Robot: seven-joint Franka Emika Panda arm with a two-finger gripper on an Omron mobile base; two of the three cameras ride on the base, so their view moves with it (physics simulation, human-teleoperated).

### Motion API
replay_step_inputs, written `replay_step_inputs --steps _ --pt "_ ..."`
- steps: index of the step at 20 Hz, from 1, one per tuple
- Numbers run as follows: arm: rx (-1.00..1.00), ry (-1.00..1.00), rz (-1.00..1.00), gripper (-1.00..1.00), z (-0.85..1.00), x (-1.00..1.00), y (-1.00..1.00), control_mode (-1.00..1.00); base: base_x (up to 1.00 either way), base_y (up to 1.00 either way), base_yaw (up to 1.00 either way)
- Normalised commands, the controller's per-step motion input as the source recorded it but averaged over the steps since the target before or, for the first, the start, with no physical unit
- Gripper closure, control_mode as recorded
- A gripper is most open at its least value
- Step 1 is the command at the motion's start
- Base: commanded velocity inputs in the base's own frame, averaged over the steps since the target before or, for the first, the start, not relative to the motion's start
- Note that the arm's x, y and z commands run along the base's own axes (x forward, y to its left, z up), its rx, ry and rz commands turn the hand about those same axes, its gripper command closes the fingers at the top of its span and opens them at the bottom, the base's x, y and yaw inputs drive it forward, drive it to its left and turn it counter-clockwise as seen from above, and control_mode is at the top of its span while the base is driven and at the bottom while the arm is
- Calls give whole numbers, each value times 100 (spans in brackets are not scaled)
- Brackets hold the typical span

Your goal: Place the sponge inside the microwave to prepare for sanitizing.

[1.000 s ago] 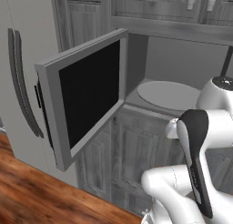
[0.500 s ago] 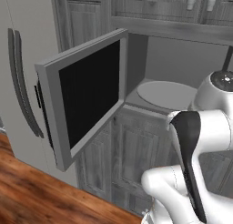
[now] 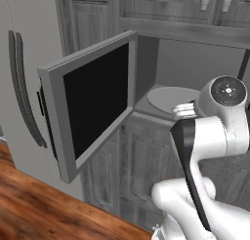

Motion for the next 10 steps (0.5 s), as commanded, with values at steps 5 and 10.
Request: replay_step_inputs --steps 5,10 --pt "7 20 -11 100 14 54 -70 -100 0 0 0" --pt "8 -3 0 100 -18 32 -25 -100 0 0 0"
